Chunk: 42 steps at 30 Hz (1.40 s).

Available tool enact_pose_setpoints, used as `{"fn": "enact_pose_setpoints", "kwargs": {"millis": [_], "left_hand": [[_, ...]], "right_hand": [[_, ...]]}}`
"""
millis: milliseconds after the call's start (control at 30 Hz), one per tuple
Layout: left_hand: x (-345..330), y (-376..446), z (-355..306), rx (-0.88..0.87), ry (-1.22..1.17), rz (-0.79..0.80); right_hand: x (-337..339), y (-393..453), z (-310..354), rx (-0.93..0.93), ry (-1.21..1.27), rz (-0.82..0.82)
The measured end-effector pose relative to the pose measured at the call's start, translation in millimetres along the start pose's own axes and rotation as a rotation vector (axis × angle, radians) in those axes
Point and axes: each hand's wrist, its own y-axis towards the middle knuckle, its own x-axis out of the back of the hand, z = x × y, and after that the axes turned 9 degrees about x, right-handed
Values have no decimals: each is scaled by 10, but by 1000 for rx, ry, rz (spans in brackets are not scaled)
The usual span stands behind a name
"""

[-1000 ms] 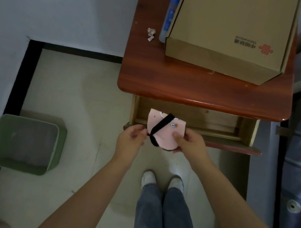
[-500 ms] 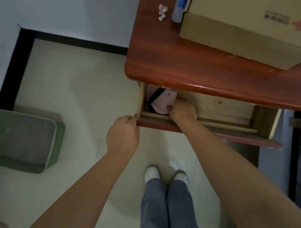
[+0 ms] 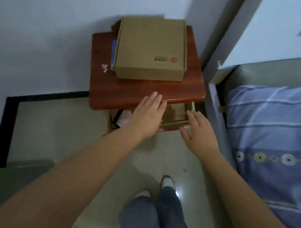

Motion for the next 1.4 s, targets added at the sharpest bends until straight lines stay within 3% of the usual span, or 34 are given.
{"fn": "enact_pose_setpoints", "kwargs": {"millis": [100, 300, 533, 667, 833, 1000, 1167, 1400], "left_hand": [[632, 53, -729, -258, 119, -127], [1381, -655, -2478, -772, 247, -200], [1177, -2635, -4423, -1346, 222, -289], [777, -3995, -5388, -1553, 197, -278], [350, -5593, -6395, -1636, 179, -219], [118, -6649, -7234, -1678, 144, -210], [-404, -6989, -8079, -1629, 169, -128], [-1349, -6920, -9731, -1559, 181, -116]], "right_hand": [[682, -527, -152, -168, -121, -150], [1677, -2270, -327, -617, -251, -478], [2074, -5112, -128, -1132, -341, -698], [2094, -6769, 73, -1363, -404, -755], [2051, -8525, 224, -1496, -435, -751], [2083, -9845, 171, -1577, -414, -773], [2004, -10812, -340, -1602, -367, -772], [1933, -11938, -1966, -1617, -280, -666]]}}
